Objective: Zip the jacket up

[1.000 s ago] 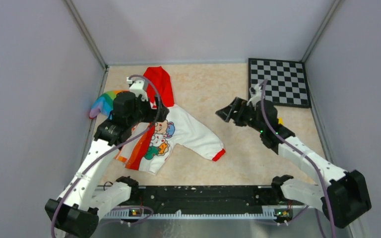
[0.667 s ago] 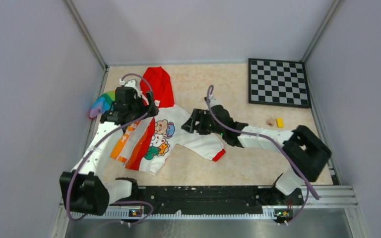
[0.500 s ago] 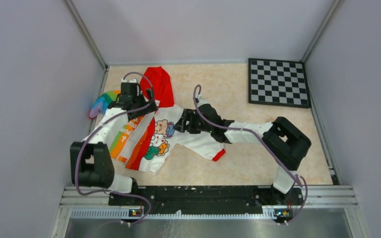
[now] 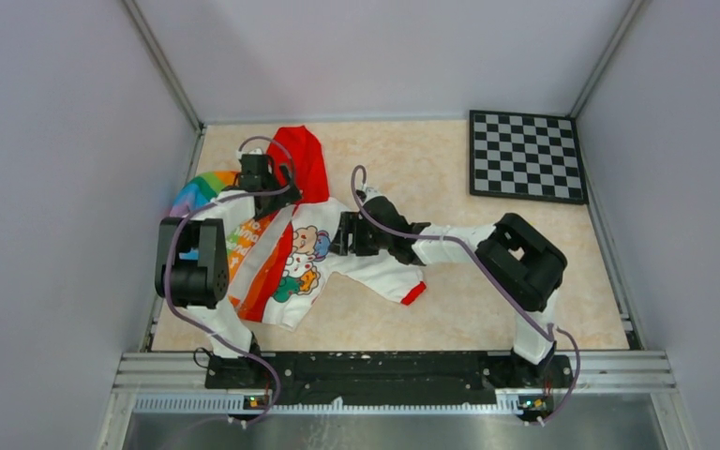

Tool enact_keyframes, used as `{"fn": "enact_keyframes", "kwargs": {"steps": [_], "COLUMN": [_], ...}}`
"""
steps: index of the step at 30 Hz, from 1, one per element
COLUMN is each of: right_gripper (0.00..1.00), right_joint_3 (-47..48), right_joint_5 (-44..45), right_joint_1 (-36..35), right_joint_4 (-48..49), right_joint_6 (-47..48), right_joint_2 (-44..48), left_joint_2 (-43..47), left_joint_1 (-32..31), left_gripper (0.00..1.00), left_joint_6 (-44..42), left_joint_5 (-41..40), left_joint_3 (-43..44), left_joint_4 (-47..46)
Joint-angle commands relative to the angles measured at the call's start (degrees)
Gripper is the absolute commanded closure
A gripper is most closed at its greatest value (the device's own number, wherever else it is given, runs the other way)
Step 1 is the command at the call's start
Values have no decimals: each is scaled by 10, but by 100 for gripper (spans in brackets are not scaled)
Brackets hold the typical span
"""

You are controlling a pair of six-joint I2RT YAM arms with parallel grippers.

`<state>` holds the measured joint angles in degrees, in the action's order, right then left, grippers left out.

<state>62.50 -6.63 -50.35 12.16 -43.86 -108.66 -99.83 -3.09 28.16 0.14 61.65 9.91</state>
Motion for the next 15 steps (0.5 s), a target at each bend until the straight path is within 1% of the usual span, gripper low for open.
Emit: {"fn": "enact_keyframes", "kwargs": {"steps": [1, 5, 13, 15], "right_gripper": [36, 36, 36, 36], "right_joint_3": [16, -5, -39, -43], "right_joint_5": [11, 1, 7, 11], "right_joint_1": [14, 40, 80, 92], "right_joint_4": [-18, -1, 4, -3], "right_joint_6": [8, -13, -55, -62], "right_joint_2": [-12, -9, -6, -5], "left_joint_2": [-20, -41, -83, -96], "left_joint_1": [3, 3, -1, -8], "left_gripper": [0, 0, 0, 0], "left_joint_6": [3, -4, 12, 17], "left_joint_5": [-14, -5, 95, 108], "left_joint_3": [13, 16, 25, 36], "left_joint_4": [-59, -66, -89, -89]}}
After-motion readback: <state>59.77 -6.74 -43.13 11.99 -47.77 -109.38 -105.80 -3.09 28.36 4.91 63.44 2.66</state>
